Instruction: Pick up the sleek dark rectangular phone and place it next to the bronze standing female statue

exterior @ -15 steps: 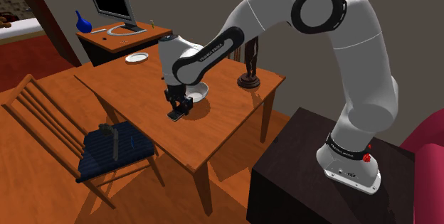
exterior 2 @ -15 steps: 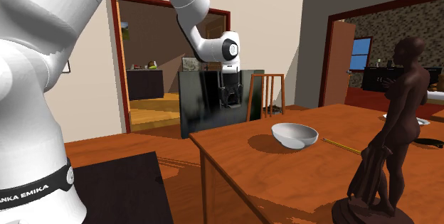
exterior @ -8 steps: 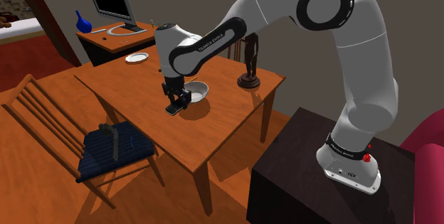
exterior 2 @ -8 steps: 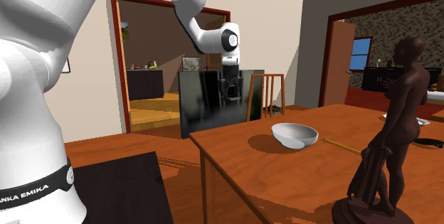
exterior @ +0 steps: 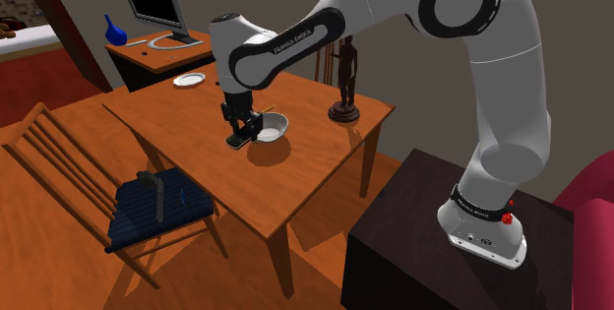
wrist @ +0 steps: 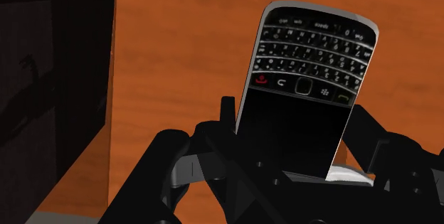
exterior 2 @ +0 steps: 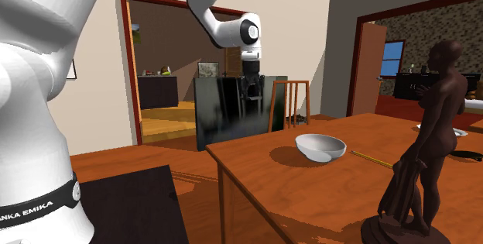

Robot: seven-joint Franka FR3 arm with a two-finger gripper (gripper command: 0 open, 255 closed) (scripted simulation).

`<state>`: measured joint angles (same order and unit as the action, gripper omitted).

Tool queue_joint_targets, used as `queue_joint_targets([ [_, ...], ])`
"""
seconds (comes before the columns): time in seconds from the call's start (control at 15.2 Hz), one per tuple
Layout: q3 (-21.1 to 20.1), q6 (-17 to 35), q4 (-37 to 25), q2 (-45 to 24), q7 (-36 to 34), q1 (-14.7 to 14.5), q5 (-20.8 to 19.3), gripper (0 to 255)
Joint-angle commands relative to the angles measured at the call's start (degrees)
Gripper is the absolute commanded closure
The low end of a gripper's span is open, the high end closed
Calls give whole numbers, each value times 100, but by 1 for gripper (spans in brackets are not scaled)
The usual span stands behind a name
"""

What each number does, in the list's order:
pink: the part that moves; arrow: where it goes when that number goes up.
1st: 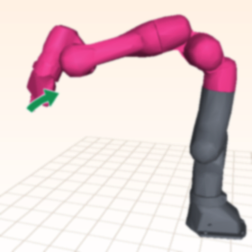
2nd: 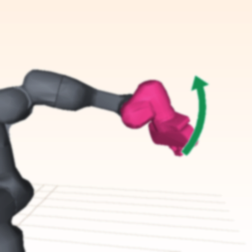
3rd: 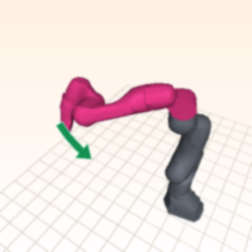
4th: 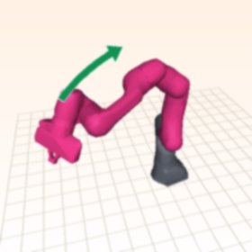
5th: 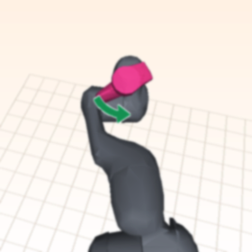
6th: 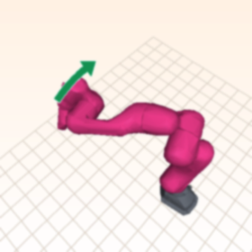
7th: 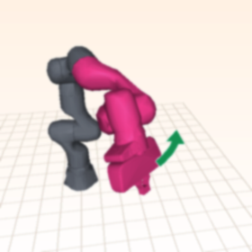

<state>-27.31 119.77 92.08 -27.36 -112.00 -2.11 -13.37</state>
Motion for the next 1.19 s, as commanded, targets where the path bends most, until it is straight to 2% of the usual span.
queue_joint_targets([
  [0.0, -17, -134, -90, 48, 20, 4, 31, 255],
  [1.12, -116, -1309, -1037, 311, 146, -27, 208, 255],
])
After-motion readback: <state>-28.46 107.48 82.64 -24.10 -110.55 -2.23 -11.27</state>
